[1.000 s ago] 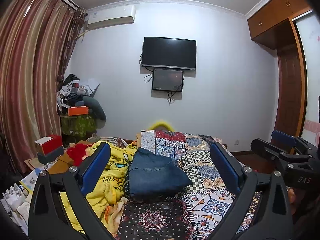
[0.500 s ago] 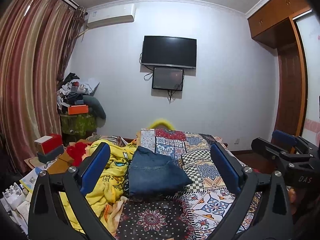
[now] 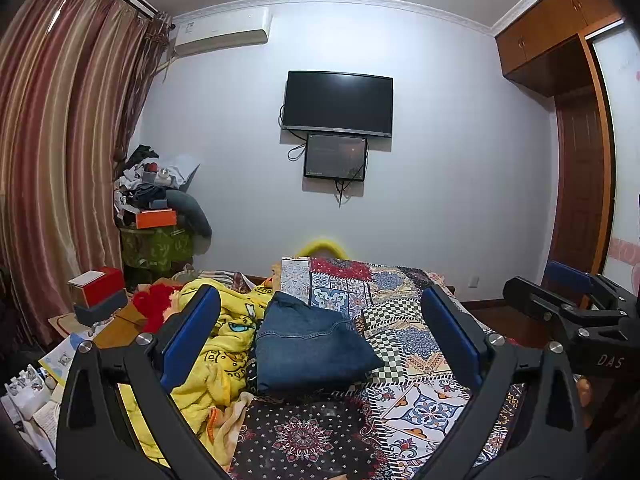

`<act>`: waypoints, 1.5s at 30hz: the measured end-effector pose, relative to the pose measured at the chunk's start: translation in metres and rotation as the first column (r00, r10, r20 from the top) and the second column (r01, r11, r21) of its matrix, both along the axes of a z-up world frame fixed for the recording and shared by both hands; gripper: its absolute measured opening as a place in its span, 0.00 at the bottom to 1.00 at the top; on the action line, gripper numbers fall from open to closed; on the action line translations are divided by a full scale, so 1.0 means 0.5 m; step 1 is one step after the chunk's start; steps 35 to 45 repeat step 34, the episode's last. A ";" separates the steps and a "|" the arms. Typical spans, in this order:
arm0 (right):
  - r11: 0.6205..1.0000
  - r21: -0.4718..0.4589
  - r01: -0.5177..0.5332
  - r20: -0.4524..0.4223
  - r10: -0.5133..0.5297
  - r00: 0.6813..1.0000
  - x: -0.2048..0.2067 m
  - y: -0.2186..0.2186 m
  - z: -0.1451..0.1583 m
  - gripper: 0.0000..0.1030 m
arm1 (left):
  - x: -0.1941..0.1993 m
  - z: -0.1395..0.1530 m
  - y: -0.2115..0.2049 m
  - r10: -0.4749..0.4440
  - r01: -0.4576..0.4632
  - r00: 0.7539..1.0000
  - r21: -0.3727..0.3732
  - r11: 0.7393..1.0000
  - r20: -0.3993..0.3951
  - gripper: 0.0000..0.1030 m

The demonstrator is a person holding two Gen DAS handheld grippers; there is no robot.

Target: Fold large clothes

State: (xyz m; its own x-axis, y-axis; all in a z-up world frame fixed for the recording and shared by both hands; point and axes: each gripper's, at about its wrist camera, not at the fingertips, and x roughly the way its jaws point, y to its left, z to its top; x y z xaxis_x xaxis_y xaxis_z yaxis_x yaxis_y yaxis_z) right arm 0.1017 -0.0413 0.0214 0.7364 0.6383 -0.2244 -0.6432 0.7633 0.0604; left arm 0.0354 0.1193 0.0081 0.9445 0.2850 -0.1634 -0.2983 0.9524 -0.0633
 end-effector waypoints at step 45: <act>0.999 0.020 0.025 -0.030 -0.024 0.999 0.015 0.001 -0.007 1.00 | 0.016 -0.006 -0.006 -0.064 0.063 0.998 -0.021 0.998 -0.025 0.98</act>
